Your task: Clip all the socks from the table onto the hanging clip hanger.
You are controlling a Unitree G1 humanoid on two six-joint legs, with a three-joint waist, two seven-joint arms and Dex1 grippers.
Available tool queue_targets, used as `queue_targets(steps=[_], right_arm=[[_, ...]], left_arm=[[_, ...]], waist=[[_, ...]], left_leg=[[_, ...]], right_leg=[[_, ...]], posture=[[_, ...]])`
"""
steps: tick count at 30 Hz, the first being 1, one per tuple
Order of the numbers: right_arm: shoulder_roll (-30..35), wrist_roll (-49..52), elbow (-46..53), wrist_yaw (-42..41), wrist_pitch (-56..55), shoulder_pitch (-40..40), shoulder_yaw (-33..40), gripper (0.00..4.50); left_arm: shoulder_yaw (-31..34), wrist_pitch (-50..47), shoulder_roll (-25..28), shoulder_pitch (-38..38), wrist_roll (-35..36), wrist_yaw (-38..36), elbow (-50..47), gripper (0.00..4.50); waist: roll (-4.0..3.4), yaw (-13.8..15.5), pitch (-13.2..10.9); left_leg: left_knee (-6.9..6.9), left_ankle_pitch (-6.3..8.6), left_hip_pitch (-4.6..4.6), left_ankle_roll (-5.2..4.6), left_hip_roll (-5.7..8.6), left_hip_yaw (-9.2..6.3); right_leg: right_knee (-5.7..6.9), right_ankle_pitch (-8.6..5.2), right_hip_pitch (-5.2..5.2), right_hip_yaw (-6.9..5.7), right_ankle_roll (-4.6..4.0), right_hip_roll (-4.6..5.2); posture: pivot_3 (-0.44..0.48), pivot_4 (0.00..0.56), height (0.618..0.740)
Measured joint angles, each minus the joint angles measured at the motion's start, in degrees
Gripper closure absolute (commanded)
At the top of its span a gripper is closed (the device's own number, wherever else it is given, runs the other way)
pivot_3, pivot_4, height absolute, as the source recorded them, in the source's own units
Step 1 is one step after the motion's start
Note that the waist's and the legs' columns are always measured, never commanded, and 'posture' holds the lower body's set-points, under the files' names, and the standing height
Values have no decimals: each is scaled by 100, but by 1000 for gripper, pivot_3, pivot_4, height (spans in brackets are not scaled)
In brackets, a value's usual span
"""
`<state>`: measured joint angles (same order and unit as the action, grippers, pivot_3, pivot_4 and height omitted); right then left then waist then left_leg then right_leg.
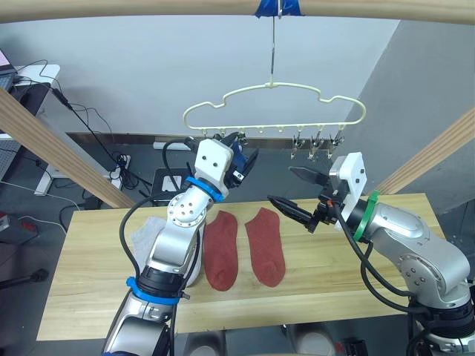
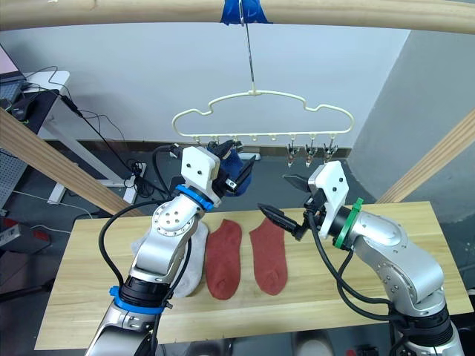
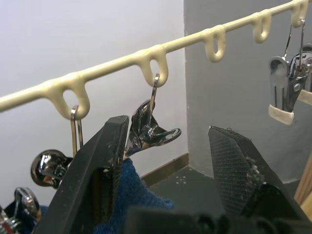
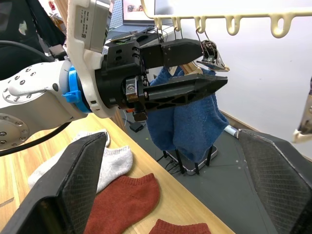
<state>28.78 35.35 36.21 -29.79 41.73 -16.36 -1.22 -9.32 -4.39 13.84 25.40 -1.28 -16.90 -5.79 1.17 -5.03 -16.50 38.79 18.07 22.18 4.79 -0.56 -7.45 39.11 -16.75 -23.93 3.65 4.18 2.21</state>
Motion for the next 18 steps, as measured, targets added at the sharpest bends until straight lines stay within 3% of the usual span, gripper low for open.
queue_targets(steps=[4, 9, 12, 18], right_arm=[[0, -1, 1, 1, 0, 4, 0, 0], [0, -14, 1, -4, -8, 42, -1, 0], [0, -29, 0, -3, -11, 66, -2, 0], [-11, -47, 0, -2, -53, 119, -7, 0]], left_arm=[[7, -38, -29, 0, 7, -35, 20, 1670], [264, -922, -508, -17, 928, -322, -72, 1670], [310, -1316, -516, -34, 1222, -444, -162, 1670], [310, -1396, -474, -2, 1214, -480, -271, 1670]], waist=[[0, 0, 0], [0, 0, 0], [0, -11, 0], [0, -10, 0]], left_leg=[[1, 0, 0, 0, 0, 0], [4, 0, 0, 0, 0, 0], [4, 0, -1, -1, 0, -1], [7, -1, -2, -2, 0, -1]], right_leg=[[0, 0, 0, -1, 0, 0], [1, 0, 2, -1, 1, 0], [6, 0, 2, -2, 1, -1], [7, 2, 5, -2, 1, -1]], posture=[[-154, 265, 740], [-154, 267, 740], [-152, 269, 740], [-152, 271, 740]])
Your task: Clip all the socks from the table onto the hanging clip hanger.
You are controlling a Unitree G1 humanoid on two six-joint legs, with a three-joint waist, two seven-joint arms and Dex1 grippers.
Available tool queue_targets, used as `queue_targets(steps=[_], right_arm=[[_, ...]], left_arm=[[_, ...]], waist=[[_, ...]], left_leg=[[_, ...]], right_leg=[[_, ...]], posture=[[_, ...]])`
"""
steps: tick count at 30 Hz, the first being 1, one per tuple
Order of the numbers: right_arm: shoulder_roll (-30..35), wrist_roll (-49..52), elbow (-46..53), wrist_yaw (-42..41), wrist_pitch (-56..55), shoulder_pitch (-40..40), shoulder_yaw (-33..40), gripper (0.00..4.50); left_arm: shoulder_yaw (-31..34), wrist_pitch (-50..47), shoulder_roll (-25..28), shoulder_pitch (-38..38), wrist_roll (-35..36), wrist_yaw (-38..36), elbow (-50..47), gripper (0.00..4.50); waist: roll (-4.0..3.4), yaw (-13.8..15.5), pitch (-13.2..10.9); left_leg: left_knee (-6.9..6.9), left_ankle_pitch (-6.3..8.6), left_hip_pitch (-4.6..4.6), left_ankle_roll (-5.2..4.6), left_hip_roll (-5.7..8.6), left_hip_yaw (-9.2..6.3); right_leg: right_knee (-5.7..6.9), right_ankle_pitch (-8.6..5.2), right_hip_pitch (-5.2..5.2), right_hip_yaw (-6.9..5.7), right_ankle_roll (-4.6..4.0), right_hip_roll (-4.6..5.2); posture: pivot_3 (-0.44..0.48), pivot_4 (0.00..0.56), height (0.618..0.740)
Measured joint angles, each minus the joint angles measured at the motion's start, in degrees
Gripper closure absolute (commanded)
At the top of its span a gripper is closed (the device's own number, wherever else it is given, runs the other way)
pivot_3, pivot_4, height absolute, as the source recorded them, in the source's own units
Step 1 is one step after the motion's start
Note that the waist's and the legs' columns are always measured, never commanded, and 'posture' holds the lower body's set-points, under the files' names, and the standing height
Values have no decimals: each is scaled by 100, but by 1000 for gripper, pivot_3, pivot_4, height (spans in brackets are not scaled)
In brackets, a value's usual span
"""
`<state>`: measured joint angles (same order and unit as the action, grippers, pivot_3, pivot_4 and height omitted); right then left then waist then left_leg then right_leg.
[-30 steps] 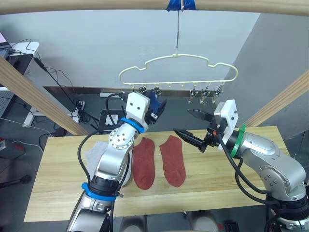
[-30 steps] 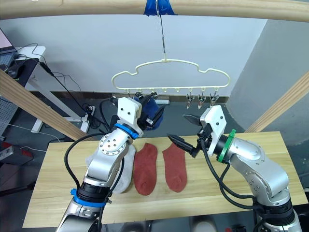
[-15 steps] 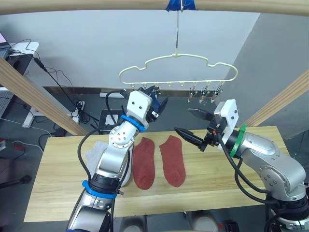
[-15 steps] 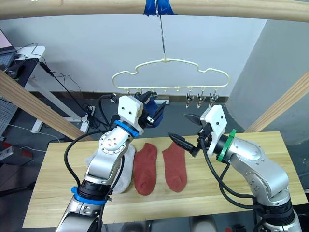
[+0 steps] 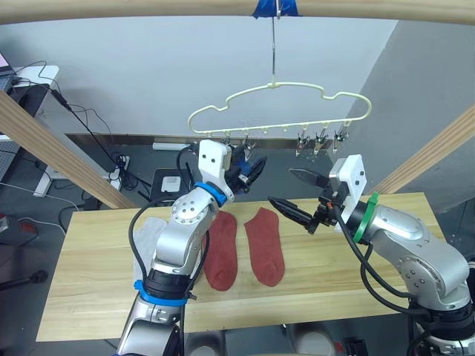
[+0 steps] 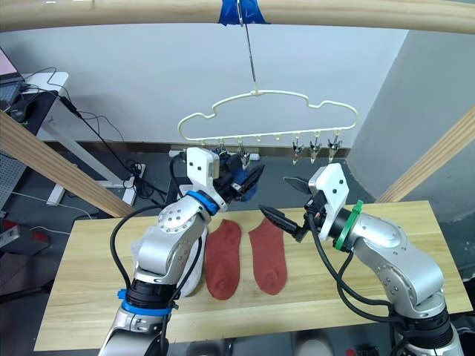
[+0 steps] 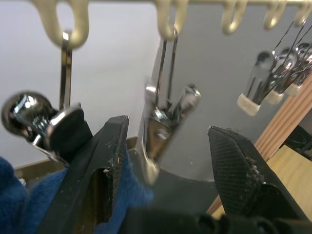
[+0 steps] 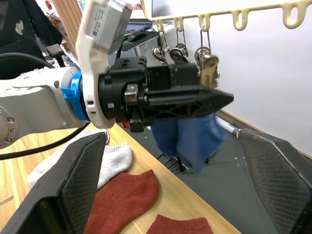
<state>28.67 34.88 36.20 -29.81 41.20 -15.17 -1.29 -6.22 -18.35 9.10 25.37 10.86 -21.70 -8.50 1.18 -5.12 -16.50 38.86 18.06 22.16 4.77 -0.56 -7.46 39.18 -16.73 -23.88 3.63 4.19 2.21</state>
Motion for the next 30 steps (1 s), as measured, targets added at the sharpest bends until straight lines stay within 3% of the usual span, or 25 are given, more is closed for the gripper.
queue_targets(steps=[13, 30], right_arm=[[25, -56, -13, -76, -216, 64, -4, 0], [226, 38, 2, -354, -238, -399, -2, 0]], left_arm=[[31, 381, 57, 133, -440, 319, 10, 1670], [-129, 246, -378, -158, -998, 1120, -315, 1670]], waist=[[0, 1, 0], [0, 0, 0]], left_leg=[[0, 0, -2, -1, 0, 0], [2, 1, -9, -3, 0, -2]], right_leg=[[-2, 1, 3, 0, 1, 0], [-4, 3, 14, -1, 3, 0]], posture=[[-156, 275, 740], [-161, 282, 740]])
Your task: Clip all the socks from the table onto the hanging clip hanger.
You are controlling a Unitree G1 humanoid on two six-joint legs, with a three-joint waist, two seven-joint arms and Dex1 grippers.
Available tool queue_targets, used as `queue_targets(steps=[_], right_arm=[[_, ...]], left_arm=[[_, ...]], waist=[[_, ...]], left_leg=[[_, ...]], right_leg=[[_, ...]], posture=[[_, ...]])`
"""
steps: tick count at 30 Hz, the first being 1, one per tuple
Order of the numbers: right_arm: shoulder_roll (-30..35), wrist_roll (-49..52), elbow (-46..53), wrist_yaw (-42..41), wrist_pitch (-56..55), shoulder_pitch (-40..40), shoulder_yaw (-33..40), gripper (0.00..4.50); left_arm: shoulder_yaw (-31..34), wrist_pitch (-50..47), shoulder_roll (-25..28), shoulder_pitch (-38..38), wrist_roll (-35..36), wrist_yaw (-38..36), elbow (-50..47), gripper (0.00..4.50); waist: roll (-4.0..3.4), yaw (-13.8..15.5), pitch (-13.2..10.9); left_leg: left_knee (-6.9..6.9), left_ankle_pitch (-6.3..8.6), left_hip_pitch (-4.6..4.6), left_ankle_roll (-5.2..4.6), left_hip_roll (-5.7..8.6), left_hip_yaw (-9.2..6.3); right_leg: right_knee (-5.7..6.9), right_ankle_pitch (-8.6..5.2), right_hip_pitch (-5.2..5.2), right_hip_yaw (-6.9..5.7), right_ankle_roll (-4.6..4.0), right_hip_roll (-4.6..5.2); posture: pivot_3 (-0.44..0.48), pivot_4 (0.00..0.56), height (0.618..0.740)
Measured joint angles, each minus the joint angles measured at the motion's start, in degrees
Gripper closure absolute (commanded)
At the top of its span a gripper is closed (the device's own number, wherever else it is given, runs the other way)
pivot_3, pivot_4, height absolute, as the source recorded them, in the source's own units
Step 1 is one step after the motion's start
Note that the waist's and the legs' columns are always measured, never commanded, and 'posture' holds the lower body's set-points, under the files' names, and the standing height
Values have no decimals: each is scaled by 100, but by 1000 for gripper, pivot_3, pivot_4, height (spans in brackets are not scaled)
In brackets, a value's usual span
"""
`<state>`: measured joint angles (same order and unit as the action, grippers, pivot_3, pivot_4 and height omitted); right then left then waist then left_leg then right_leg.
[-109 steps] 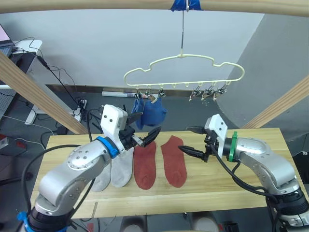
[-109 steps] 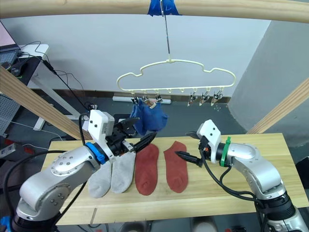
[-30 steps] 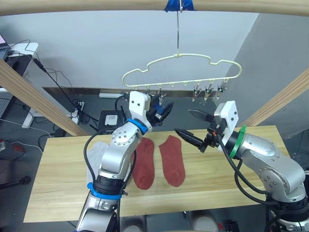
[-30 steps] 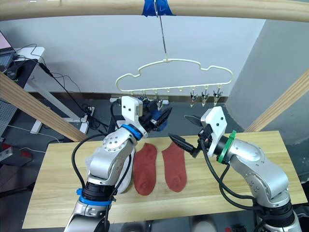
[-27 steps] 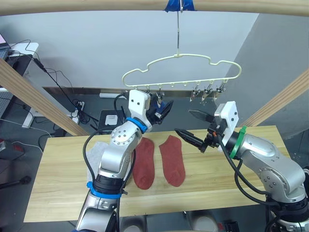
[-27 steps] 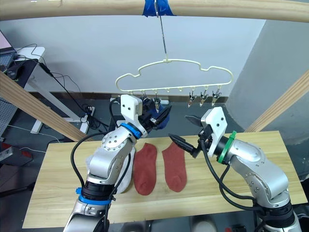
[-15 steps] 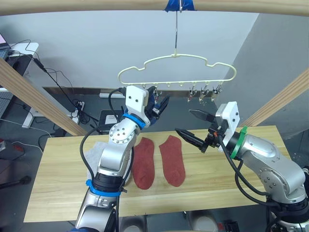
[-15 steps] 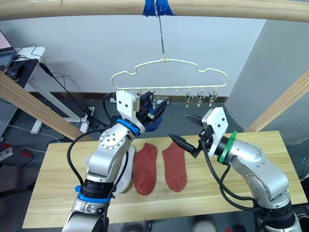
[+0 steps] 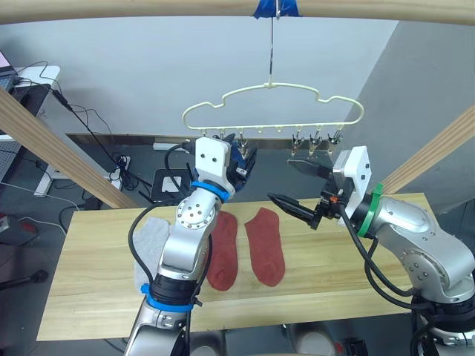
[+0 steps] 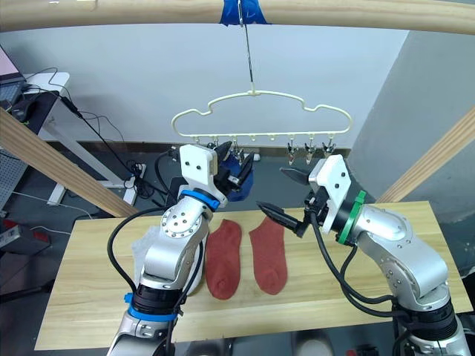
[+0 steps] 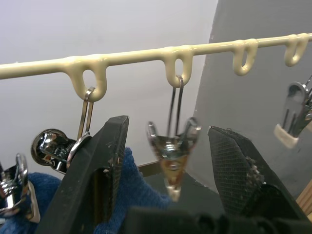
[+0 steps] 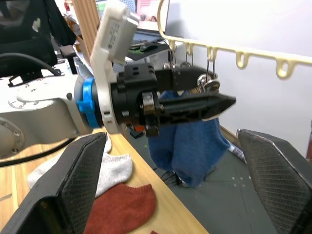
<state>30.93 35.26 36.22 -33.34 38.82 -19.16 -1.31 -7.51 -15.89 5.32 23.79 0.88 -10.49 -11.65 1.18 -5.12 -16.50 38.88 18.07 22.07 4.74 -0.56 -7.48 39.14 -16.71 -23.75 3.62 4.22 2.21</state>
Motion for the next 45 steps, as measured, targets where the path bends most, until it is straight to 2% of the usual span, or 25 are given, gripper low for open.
queue_targets(steps=[15, 18, 22, 38, 43, 45], right_arm=[[-40, 174, 25, 240, 61, -374, 30, 0], [-39, 171, 25, 243, 27, -267, 30, 0], [-20, 170, 20, 238, 22, -129, 34, 0], [-19, 193, 58, 414, 109, -165, 58, 0], [-19, 196, 75, 470, 173, -188, 58, 0], [-19, 196, 75, 470, 174, -181, 58, 0]], left_arm=[[-7, 135, -18, 16, -212, 108, 31, 1670], [-27, 140, -16, 16, -217, 94, 34, 2222], [-58, 145, -14, 21, -214, 81, 41, 3471], [-64, 139, 63, 32, -219, 67, 40, 3471], [-76, 150, 59, 38, -208, -4, 37, 4168], [-89, 149, 54, 39, -208, -18, 34, 4268]], waist=[[0, -3, 0], [0, -4, 0], [0, -5, 0], [0, -6, 0], [0, -7, 0], [0, -7, 0]], left_leg=[[0, 0, 0, 0, 0, 1], [0, 0, 0, 0, 0, 0], [0, 0, 0, 0, 0, 1], [0, -1, 0, 0, 0, 1], [0, -1, 0, 0, 0, 2], [0, -1, 0, 0, 0, 2]], right_leg=[[-3, 1, 0, 1, 0, 0], [-3, 1, 1, 0, 0, 0], [-3, 1, 1, 1, 1, 1], [-3, 2, 1, 1, 1, 0], [-3, 2, 1, 1, 1, 0], [-3, 2, 1, 1, 1, 1]], posture=[[-169, 277, 740], [-172, 274, 740], [-173, 271, 740], [-172, 263, 740], [-172, 266, 740], [-172, 266, 740]])
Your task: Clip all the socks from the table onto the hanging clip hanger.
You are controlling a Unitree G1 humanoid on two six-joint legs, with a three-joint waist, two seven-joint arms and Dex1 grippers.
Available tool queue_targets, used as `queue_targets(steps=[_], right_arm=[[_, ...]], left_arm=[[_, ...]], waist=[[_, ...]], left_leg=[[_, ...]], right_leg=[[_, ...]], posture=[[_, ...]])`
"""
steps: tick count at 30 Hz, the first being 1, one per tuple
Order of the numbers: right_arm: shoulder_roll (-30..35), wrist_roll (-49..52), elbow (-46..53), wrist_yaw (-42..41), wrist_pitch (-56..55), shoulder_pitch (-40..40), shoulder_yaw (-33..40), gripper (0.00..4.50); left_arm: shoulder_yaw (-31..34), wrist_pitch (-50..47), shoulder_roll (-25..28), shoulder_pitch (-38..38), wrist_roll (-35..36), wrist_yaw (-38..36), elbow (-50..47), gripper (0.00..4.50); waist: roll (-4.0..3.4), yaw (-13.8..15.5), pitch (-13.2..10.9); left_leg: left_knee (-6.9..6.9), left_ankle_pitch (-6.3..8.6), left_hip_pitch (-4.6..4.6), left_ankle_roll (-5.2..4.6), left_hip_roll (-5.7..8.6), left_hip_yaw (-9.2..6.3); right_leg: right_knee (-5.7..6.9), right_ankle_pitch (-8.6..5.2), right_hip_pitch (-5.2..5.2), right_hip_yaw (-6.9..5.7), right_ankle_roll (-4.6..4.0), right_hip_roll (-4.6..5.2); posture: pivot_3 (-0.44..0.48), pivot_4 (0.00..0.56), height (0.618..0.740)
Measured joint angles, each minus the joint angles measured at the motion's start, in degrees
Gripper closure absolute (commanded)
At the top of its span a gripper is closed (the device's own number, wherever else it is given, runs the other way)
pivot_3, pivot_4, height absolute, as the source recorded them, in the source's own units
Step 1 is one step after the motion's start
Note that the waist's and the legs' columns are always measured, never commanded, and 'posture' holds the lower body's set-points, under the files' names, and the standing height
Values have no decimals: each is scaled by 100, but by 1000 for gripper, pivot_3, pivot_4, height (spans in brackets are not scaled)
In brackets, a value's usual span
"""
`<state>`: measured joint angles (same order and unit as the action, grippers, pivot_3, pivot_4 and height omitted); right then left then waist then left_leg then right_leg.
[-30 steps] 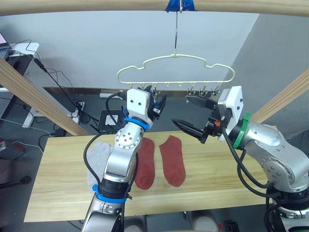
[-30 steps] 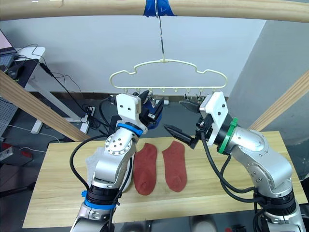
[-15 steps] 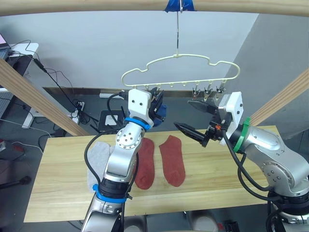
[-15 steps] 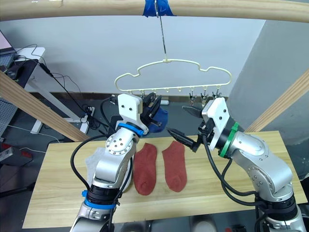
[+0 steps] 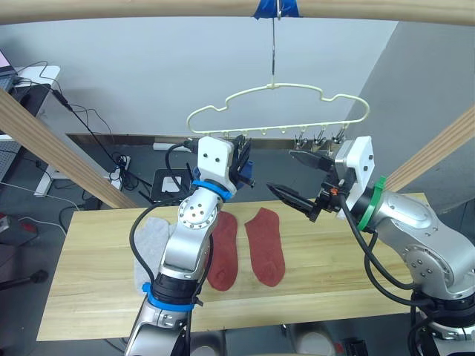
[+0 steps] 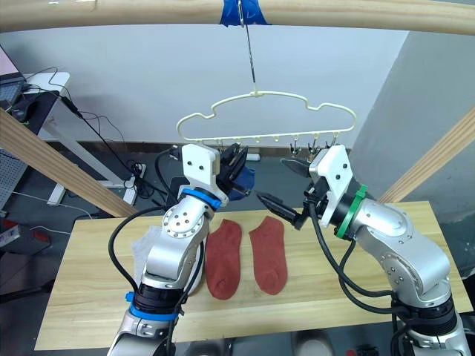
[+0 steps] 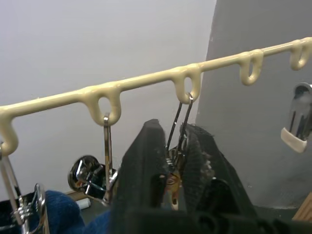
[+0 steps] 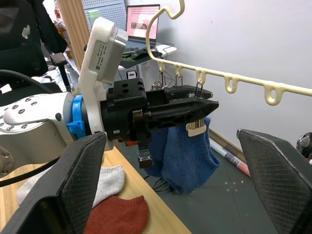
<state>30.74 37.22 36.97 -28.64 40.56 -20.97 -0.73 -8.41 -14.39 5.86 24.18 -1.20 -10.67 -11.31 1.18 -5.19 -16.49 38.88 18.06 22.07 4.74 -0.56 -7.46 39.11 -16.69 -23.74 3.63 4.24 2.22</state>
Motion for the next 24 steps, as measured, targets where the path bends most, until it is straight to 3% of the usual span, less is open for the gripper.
queue_targets(steps=[10, 16, 20, 24], right_arm=[[135, -224, -45, -58, -84, 378, -78, 0], [472, -1261, -1031, -128, -253, 864, -822, 0], [21, -2062, -2049, -88, -673, 778, -1506, 0], [-481, -2726, -2876, 8, -1175, 450, -1963, 0]], left_arm=[[-3, -585, 33, 10, 386, -387, -280, 4268], [667, -2776, 524, 392, 1906, -1159, -933, 4268], [1619, -4793, 978, 1156, 3337, -1494, -841, 4268], [2169, -5823, 1472, 1632, 4166, -1766, -496, 4268]], waist=[[0, 3, 0], [0, -1, 0], [-2, -65, -2], [-2, -134, -3]], left_leg=[[0, 0, -3, 0, 0, -1], [0, -3, -30, -7, 0, -3], [0, -11, -33, -19, -1, -6], [-1, -21, -32, 0, -1, -7]], right_leg=[[0, 0, 4, -1, 0, 0], [5, 2, 26, -3, -2, -3], [10, 11, 25, -4, -3, -10], [6, 13, 23, -3, -2, -8]], posture=[[-161, 274, 740], [-146, 283, 740], [-138, 287, 740], [-135, 292, 740]])
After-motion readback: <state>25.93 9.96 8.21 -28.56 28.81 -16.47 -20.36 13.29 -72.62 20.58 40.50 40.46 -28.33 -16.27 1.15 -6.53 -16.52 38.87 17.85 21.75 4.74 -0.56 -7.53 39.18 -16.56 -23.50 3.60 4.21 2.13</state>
